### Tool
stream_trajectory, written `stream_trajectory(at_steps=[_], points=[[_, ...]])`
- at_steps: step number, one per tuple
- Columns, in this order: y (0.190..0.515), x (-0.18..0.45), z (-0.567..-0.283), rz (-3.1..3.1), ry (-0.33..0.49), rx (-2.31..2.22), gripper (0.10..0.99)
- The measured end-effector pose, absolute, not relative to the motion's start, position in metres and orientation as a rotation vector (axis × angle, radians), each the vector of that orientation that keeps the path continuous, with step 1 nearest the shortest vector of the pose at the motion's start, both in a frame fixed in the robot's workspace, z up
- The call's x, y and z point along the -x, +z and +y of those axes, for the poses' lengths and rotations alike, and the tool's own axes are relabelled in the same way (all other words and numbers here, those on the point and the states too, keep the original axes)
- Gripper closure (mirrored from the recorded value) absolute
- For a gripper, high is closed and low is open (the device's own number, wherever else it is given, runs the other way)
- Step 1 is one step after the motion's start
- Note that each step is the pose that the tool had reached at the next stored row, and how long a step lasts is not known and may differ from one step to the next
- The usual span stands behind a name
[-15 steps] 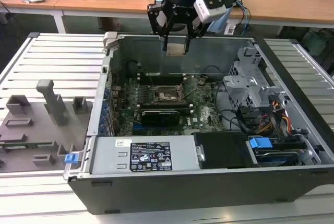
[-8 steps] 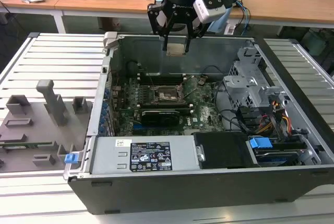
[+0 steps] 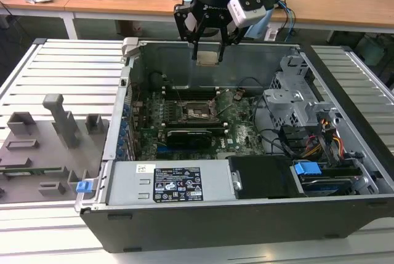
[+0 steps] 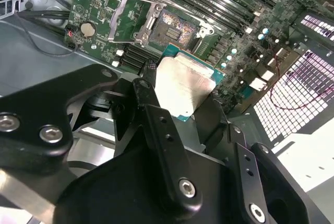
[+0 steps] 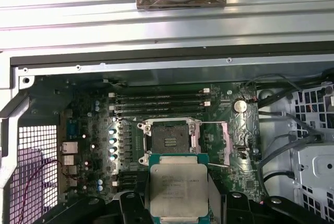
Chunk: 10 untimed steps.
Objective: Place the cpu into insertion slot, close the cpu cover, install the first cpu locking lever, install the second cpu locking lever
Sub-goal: 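Place the cpu into insertion slot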
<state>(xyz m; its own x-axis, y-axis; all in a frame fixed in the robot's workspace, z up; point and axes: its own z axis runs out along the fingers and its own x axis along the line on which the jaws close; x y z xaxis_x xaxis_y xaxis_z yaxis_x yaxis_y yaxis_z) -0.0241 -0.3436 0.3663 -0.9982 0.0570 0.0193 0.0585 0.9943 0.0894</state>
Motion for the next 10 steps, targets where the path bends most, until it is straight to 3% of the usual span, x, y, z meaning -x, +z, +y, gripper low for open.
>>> stream_trajectory(at_steps=[10], points=[[0.3663,0.0241,-0.3435,-3.120,-0.141,0.120,0.549]])
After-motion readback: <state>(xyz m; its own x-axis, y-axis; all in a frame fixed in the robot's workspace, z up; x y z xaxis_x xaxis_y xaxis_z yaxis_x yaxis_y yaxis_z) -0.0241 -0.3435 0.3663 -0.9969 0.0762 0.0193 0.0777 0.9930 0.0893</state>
